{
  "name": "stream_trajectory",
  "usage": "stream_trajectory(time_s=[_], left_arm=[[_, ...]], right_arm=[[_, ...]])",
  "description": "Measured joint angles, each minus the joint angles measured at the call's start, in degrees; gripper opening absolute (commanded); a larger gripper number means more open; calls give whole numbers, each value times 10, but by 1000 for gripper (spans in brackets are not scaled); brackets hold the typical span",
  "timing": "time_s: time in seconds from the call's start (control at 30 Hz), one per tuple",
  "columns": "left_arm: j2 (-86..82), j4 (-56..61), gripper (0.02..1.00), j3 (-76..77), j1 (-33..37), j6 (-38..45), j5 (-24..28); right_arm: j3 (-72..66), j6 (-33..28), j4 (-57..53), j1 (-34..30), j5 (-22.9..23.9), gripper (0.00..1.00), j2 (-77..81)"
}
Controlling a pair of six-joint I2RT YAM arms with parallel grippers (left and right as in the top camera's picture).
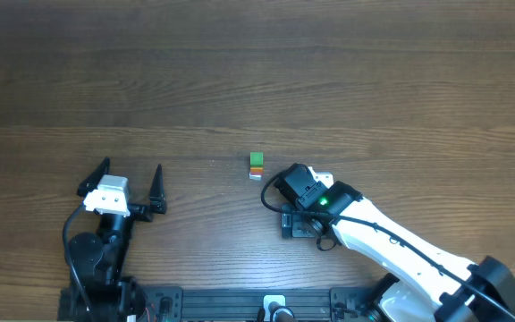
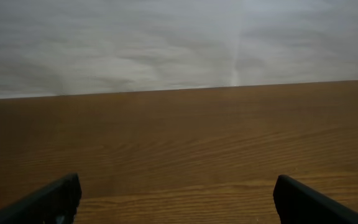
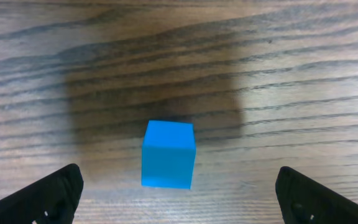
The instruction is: Stack Cubes
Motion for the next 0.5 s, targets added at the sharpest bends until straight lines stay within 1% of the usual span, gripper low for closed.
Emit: stream_trajectory(time_s=[0.1,0.27,0.4,0.5], left_arm=[[0,0,1000,0,0,0,0],[0,0,1000,0,0,0,0],[0,0,1000,0,0,0,0],[0,0,1000,0,0,0,0]], right_arm=[[-11,16,23,0,-7,956,10],[-24,28,47,0,-15,893,22],[-24,33,54,0,-18,862,23],[-24,34,56,0,-18,790,26]])
